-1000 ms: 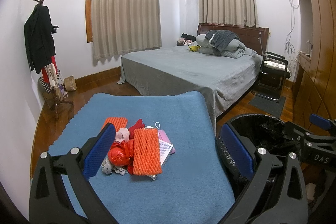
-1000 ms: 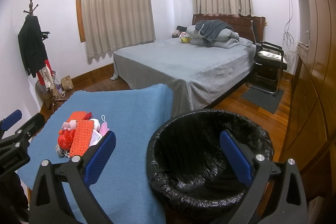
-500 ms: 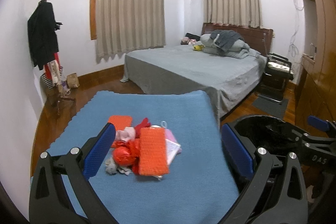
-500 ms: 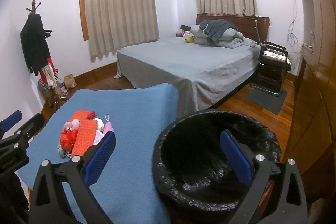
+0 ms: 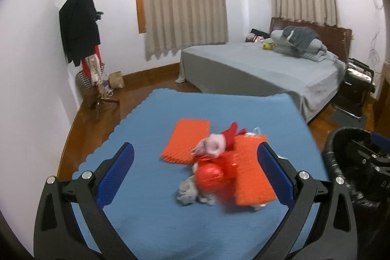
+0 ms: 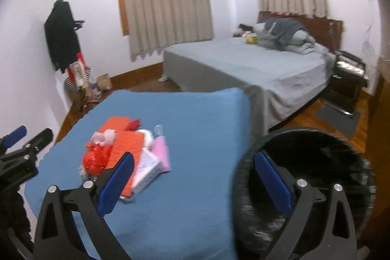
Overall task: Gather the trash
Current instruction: 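Grasp the orange foam mesh sleeve with the right gripper while the left gripper reaches the red bag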
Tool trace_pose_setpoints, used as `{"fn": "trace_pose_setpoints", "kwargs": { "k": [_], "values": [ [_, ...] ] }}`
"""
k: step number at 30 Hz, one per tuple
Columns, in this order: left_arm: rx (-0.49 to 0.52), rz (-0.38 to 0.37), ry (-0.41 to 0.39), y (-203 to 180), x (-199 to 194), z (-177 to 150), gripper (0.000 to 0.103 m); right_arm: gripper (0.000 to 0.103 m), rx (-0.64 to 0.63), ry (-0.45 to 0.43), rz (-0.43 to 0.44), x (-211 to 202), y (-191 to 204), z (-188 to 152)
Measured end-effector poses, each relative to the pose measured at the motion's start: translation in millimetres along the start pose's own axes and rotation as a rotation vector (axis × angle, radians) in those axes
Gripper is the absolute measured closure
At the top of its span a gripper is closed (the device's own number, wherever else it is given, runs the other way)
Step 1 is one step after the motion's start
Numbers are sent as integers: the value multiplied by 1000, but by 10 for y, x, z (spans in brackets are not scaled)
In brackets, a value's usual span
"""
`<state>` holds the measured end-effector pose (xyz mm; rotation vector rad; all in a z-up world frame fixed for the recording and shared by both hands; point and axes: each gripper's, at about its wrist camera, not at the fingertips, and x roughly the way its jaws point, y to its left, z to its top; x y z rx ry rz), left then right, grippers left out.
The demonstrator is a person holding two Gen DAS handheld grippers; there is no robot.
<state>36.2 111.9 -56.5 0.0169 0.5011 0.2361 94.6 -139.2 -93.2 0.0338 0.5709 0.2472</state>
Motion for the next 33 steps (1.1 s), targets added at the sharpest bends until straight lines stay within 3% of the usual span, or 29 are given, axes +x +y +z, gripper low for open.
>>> {"fn": "trace_pose_setpoints", "kwargs": {
  "k": [7,13,16,18,22,26,30,32,33],
  "values": [
    [-24,36,38,318,311,-159,5,15,-38,94,71,558,366,-123],
    [-25,62,63,432,422,-220,5,30,-73,174,119,907,605,-215],
    [-33,59,65,470,447,-240,5,40,-89,219,152,1011,671,-266],
    [-33,56,68,469,476,-243,5,54,-95,248,171,1078,698,-296],
    [-46,46,80,470,537,-269,5,76,-113,264,238,1075,727,-306],
    [-47,27,94,416,578,-295,5,92,-119,259,271,1026,721,-278],
    [-31,-1,98,317,615,-329,9,92,-104,247,289,938,650,-233],
    [-13,-16,112,249,662,-343,24,92,-101,233,292,884,606,-198],
    [-12,-22,120,222,686,-347,25,92,-98,227,293,854,578,-183]
  ]
}}
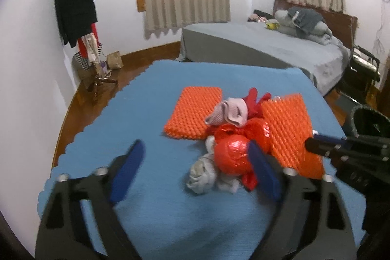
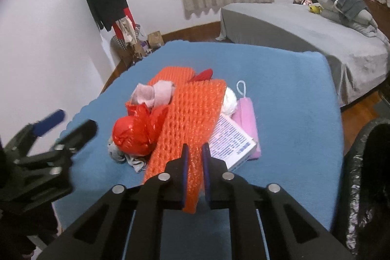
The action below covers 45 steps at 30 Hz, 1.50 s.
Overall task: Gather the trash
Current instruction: 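Grasp the orange foam mesh sleeve with the right gripper while the left gripper reaches the red bag, then carry the orange sleeve and red bag over the black bin with both grippers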
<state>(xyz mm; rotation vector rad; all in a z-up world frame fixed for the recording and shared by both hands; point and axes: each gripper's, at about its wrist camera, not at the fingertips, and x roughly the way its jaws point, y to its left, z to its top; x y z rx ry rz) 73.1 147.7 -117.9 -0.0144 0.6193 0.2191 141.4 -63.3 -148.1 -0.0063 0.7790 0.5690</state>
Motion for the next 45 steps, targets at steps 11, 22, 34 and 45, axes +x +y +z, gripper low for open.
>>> {"fn": "trace_pose_setpoints", "kwargs": {
  "k": [11,22,34,45],
  "values": [
    [16,-86,74,-268,405,-50,34,92,35,13,-20,0,-177,6],
    [-8,-133,27,-332,208,-81,68,92,12,-22,-2,-178,-167,38],
    [15,-209,-75,-709,-364,196,68,92,38,-99,-27,-717,-373,34],
    [94,-373,-62,-1564,-406,265,68,92,152,-151,-218,-1257,-1052,-145]
  ]
}}
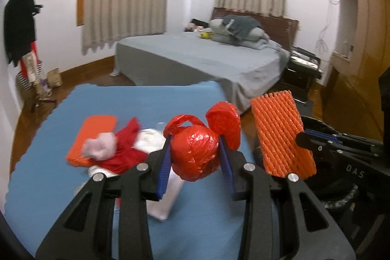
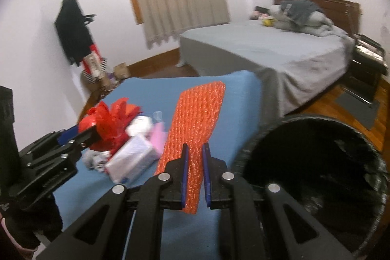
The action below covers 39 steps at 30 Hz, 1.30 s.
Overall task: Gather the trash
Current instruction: 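Carry the orange sleeve and red bag over the black bin with both grippers, then open both grippers to drop the items into the bin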
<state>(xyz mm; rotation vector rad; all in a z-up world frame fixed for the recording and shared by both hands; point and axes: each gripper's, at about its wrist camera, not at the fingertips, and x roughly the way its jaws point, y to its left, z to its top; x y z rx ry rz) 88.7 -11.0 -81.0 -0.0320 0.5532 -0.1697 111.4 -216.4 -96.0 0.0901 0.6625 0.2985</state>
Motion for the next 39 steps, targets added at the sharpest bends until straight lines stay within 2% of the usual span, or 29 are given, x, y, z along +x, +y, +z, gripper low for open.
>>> {"fn": "trace_pose_setpoints", "kwargs": {
  "k": [9,16,18,19,20,22,23,25,28,30,33,36,39],
  "values": [
    [52,-139,30,-711,341,35,68,92,100,11,-189,-183,-789,-183],
    [88,-250,58,-1326,668,87,68,92,182,31,-293,-276,-1295,-369],
    [92,-290,74,-1467,778,83,65,88,196,42,-320,-293,-1407,-412],
    [96,-318,87,-1549,837,70,60,88,201,45,-332,-316,-1457,-436],
    [99,-338,99,-1602,883,54,49,85,210,51,-342,-317,-1509,-446],
    [108,-363,117,-1708,947,-3,36,76,222,56,-364,-359,-1572,-500],
    [111,-364,122,-1718,963,-30,35,71,226,56,-368,-378,-1585,-508],
    [112,-361,130,-1721,968,-66,34,64,228,49,-375,-421,-1581,-509],
    [108,-329,117,-1574,883,-79,31,48,215,32,-377,-463,-1544,-503],
    [105,-294,98,-1439,810,-79,28,26,206,12,-373,-463,-1460,-475],
    [89,-232,75,-1167,712,-48,28,12,187,-19,-346,-401,-1303,-399],
    [85,-141,45,-805,592,-31,27,6,165,-43,-305,-290,-1023,-307],
    [55,-52,35,-428,477,-47,27,6,137,-37,-246,-90,-680,-259]
  ]
}}
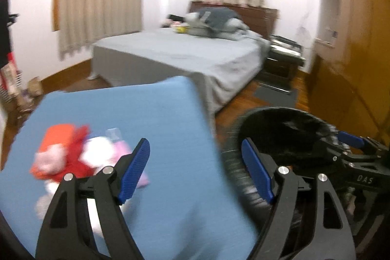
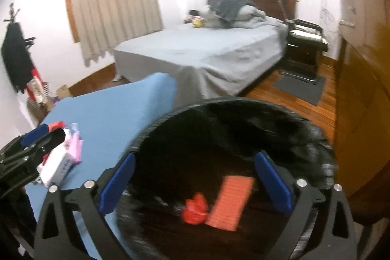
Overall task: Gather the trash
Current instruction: 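Open both grippers to drop the items into the bin, then grasp the white paper box with the right gripper while the left grasps grey socks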
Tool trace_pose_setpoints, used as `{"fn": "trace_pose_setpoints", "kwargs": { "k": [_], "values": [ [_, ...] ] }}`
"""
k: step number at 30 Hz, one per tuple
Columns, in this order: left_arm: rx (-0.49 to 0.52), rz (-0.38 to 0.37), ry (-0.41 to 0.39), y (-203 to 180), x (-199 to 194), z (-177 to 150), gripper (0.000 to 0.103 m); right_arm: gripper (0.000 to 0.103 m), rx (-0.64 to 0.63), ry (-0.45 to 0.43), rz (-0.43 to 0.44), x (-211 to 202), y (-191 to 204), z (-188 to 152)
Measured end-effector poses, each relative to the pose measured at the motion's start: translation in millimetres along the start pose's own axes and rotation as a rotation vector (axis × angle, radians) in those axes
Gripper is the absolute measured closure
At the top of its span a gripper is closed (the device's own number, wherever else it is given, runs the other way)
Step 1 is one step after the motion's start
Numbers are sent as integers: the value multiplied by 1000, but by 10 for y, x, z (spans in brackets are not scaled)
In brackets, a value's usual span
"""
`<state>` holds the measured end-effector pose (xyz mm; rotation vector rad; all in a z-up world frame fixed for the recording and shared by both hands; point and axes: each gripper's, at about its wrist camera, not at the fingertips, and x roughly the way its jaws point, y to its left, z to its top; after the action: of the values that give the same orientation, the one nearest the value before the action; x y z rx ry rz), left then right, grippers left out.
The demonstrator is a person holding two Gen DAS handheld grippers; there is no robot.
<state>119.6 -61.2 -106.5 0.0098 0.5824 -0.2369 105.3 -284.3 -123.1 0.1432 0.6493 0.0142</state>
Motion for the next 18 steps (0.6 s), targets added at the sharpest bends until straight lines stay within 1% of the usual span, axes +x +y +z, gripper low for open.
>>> {"fn": "trace_pose_setpoints", "kwargs": {
  "k": [3,7,10,12,14,18],
  "values": [
    [-27,104,-6,429,-146,-76,27,6,-35,10,58,114,357,-43],
    [-81,215,15,945,-285,-224,27,6,-76,49,151,300,885,-156],
    [-128,285,39,1301,-353,-334,27,6,-143,77,203,416,1300,-252],
    [-153,326,54,1513,-388,-422,27,6,-183,90,236,474,1565,-327],
    [-169,351,67,1648,-403,-481,27,6,-206,103,260,513,1736,-390],
    [-202,368,91,1880,-424,-607,27,6,-224,142,295,611,2026,-501]
  ]
}}
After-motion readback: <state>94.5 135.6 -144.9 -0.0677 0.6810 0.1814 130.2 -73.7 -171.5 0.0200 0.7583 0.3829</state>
